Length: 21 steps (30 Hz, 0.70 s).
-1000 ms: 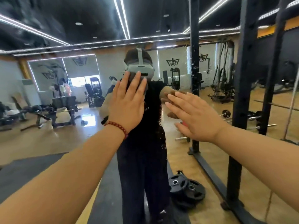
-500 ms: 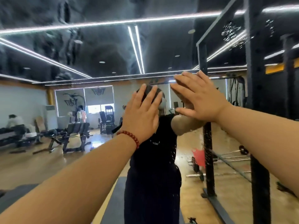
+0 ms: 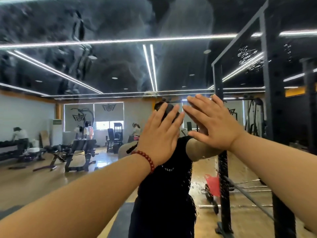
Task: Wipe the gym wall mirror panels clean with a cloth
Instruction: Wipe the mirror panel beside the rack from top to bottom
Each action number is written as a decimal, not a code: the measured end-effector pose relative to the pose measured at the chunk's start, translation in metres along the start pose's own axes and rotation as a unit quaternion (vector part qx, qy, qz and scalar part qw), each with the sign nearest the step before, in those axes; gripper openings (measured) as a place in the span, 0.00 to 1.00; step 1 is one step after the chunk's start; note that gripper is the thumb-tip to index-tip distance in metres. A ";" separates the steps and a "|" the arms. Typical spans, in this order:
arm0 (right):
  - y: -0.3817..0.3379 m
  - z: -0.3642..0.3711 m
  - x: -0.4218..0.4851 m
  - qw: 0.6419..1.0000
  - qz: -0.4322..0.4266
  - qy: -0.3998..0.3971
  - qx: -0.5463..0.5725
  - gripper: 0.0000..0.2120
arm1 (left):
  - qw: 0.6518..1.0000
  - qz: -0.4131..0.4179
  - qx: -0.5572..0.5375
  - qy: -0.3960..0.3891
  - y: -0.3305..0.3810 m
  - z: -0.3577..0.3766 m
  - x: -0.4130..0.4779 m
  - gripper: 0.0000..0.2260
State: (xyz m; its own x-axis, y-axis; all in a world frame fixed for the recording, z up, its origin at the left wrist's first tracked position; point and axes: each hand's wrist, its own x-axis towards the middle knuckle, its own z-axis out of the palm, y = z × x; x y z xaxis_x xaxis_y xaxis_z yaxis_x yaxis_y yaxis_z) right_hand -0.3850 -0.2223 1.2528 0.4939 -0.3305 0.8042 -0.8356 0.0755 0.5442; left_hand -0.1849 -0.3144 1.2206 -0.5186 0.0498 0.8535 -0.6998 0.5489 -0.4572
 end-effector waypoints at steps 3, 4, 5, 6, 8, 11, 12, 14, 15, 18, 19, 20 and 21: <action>-0.001 -0.003 0.001 1.000 0.007 -0.004 0.017 0.35 | 0.999 -0.027 0.047 -0.004 -0.034 -0.012 0.021 0.25; -0.003 -0.004 0.001 1.000 0.011 -0.005 0.016 0.35 | 0.996 -0.069 0.049 0.004 -0.044 -0.018 0.030 0.25; -0.006 -0.004 0.001 1.000 0.019 -0.005 0.013 0.35 | 0.993 -0.105 0.045 0.015 -0.049 -0.020 0.036 0.25; -0.009 -0.004 0.002 1.000 0.028 0.000 0.012 0.35 | 0.991 -0.125 0.045 0.028 -0.049 -0.020 0.037 0.25; -0.015 -0.003 0.007 0.998 0.053 0.024 0.011 0.33 | 0.995 -0.093 0.035 0.034 -0.040 -0.014 0.031 0.24; -0.016 0.000 0.029 0.993 0.087 0.073 0.034 0.31 | 0.999 0.042 0.014 0.029 -0.048 -0.008 0.022 0.24; -0.014 -0.001 0.042 0.992 0.089 0.079 0.041 0.30 | 0.997 0.067 0.020 0.031 -0.061 -0.011 0.028 0.23; -0.005 -0.006 0.067 0.993 0.087 0.078 0.031 0.30 | 0.997 0.057 0.028 0.043 -0.085 -0.021 0.050 0.23; 0.002 -0.010 0.080 0.994 0.082 0.071 0.016 0.31 | 0.998 0.024 0.031 0.049 -0.095 -0.027 0.063 0.23; 0.027 -0.025 0.115 0.995 0.076 0.044 -0.042 0.31 | 0.996 -0.065 0.026 0.052 -0.103 -0.039 0.088 0.26; 0.036 -0.031 0.124 0.995 0.077 0.037 -0.053 0.31 | 0.996 -0.066 0.020 0.051 -0.098 -0.038 0.091 0.26; 0.043 -0.034 0.131 0.995 0.077 0.030 -0.057 0.32 | 0.998 -0.038 0.019 0.046 -0.093 -0.037 0.089 0.27; 0.048 -0.036 0.136 0.995 0.077 0.023 -0.055 0.33 | 0.999 0.011 0.025 0.039 -0.091 -0.034 0.086 0.27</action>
State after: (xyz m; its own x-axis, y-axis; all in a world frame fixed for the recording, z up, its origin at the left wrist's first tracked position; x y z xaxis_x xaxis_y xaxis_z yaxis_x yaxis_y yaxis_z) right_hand -0.3490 -0.2298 1.3965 0.3741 -0.2647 0.8888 -0.8724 0.2248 0.4341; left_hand -0.1492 -0.3317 1.3445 -0.4961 0.1281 0.8588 -0.7133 0.5039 -0.4872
